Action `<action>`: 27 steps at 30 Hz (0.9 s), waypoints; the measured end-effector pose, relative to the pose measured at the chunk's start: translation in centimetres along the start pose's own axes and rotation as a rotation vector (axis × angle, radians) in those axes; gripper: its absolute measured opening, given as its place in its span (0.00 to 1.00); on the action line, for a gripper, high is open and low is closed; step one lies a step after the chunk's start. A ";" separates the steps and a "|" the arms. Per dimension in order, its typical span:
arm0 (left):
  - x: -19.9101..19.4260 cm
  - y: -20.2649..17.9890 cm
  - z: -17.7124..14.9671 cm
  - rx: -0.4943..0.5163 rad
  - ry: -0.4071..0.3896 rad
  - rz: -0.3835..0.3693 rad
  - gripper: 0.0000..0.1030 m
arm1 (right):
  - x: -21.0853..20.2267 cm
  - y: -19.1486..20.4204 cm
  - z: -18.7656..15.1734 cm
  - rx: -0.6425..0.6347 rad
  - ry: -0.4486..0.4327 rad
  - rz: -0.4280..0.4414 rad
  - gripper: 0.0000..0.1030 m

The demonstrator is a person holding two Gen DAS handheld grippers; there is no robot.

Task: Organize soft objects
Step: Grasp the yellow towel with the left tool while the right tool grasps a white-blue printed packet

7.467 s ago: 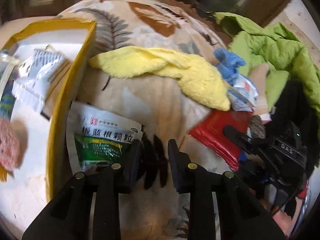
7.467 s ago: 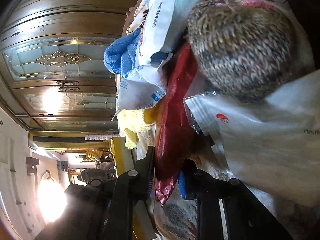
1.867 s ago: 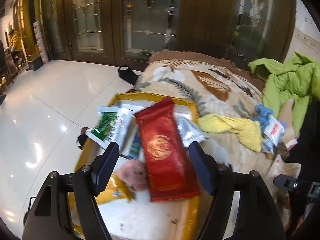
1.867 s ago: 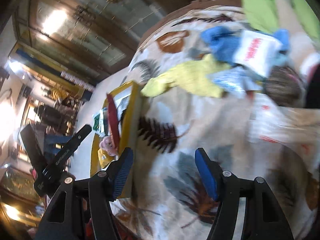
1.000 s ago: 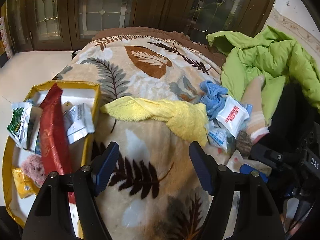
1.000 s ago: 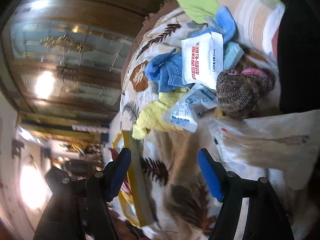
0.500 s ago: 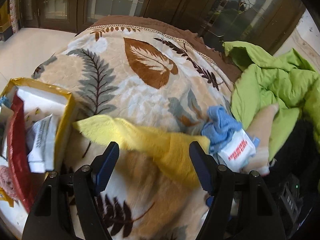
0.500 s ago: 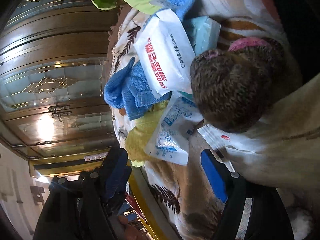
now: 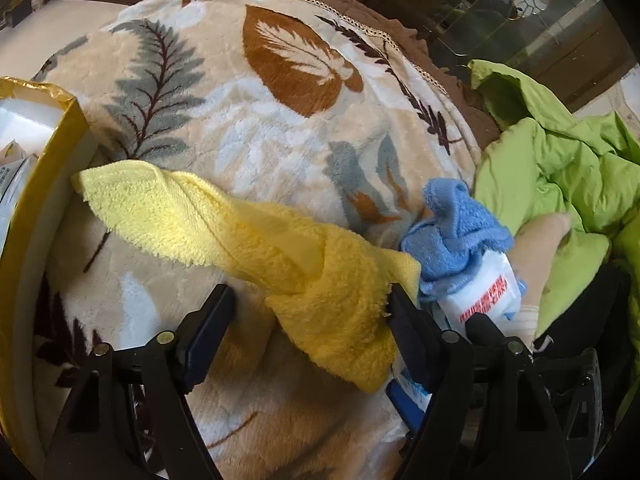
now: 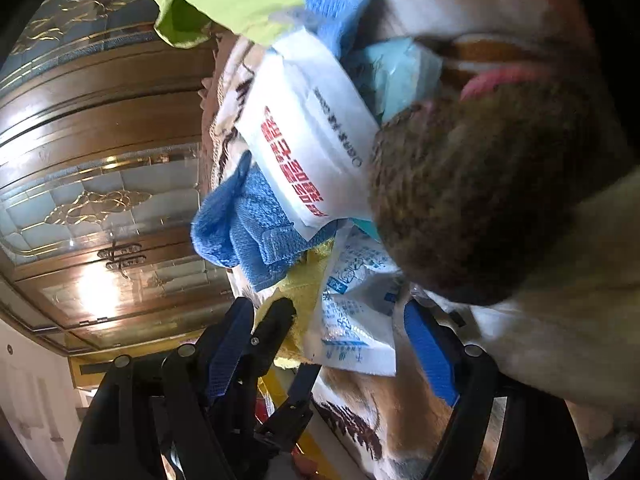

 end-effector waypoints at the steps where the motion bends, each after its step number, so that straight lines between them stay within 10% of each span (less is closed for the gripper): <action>1: 0.2 -0.1 0.1 0.008 -0.002 0.008 0.77 | 0.4 -0.2 0.3 0.016 0.010 0.014 0.78; 5: 0.4 -0.1 0.5 0.027 -0.014 0.008 0.75 | 0.5 -0.9 0.3 0.017 -0.002 0.022 0.34; 11: 0.3 -0.4 0.4 0.086 -0.005 -0.023 0.43 | 0.4 -1.5 -0.4 0.003 -0.002 0.047 0.31; 27: -6.0 -1.9 -3.8 0.239 -0.046 -0.065 0.37 | -3.9 -1.3 -1.8 -0.165 -0.037 0.043 0.30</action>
Point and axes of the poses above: each gripper's, at about its wrist camera, not at the fingertips, and x roughly the way its jaws point, y to its left, z to its top, the point moved 5 cm from there along x, roughly the way its jaws point, and after that the axes turned 15 degrees about -z, right-handed, at the moved point
